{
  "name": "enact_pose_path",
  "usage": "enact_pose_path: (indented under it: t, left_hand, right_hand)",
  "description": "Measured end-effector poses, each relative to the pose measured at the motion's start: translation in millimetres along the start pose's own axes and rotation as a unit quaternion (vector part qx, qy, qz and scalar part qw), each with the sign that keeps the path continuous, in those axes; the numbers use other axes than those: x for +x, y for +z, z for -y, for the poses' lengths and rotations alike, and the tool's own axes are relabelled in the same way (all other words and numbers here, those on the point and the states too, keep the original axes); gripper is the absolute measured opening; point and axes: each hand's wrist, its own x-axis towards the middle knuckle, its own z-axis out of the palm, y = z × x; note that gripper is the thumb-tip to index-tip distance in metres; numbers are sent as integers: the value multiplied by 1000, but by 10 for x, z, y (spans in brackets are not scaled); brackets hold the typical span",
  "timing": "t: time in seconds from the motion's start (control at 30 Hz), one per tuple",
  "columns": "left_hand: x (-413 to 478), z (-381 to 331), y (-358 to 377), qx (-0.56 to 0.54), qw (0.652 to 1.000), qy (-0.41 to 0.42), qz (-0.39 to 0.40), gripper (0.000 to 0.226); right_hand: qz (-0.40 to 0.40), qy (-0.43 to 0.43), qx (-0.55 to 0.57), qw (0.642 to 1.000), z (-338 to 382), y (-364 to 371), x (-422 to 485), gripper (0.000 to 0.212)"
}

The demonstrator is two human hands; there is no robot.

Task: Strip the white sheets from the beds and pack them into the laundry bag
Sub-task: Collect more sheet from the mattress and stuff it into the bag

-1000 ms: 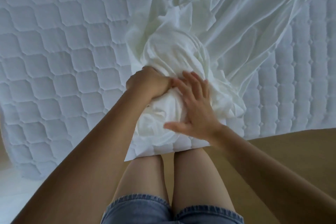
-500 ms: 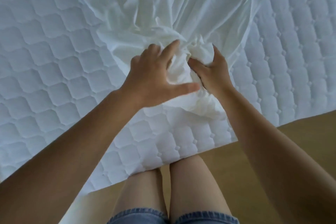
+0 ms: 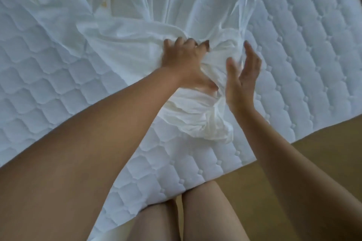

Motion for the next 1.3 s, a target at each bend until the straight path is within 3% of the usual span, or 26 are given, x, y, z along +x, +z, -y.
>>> enact_pose_path:
  t: [0.07, 0.2, 0.27, 0.33, 0.43, 0.63, 0.87, 0.93, 0.97, 1.03, 1.07, 1.2, 1.3]
  left_hand:
    - [310, -27, -86, -7, 1000, 5, 17, 98]
    - [300, 161, -128, -122, 992, 29, -31, 114]
    - [113, 309, -119, -111, 991, 45, -65, 116]
    - [-35, 506, -50, -75, 996, -9, -46, 117]
    - [-111, 666, 36, -148, 980, -129, -13, 118]
    - [-216, 503, 100, -204, 965, -159, -48, 117]
    - [-361, 532, 281, -287, 935, -170, -119, 113]
    - [-294, 514, 325, -277, 931, -201, -127, 111]
    - [-270, 492, 331, -275, 928, -220, -119, 110]
    - [-222, 476, 333, -273, 924, -249, -100, 111]
    - [-192, 488, 328, -272, 923, -258, -91, 112]
    - [4, 712, 239, -328, 905, -267, -32, 124]
    - [26, 919, 168, -382, 890, -249, 28, 124]
  right_hand:
    - [101, -81, -98, 987, 2, 72, 40, 79]
    - [119, -89, -120, 982, 59, 159, 416, 72]
    - [135, -78, -111, 982, 23, 165, 556, 69]
    - [160, -56, -104, 980, 36, 180, 651, 66]
    - [195, -11, -120, 973, 100, 245, 749, 51]
    - [221, 50, -132, 965, 106, 241, 818, 32]
    - [189, 54, -112, 974, 109, 335, 773, 43]
    - [177, 39, -138, 974, 144, 341, 755, 33]
    - [183, 38, -161, 969, 173, 330, 737, 35]
    - [219, 24, -156, 963, 176, 315, 757, 65]
    - [240, 25, -132, 961, 186, 306, 784, 69]
    - [325, 29, -117, 938, 176, 273, 921, 81]
    - [344, 15, -117, 932, 182, 311, 959, 70]
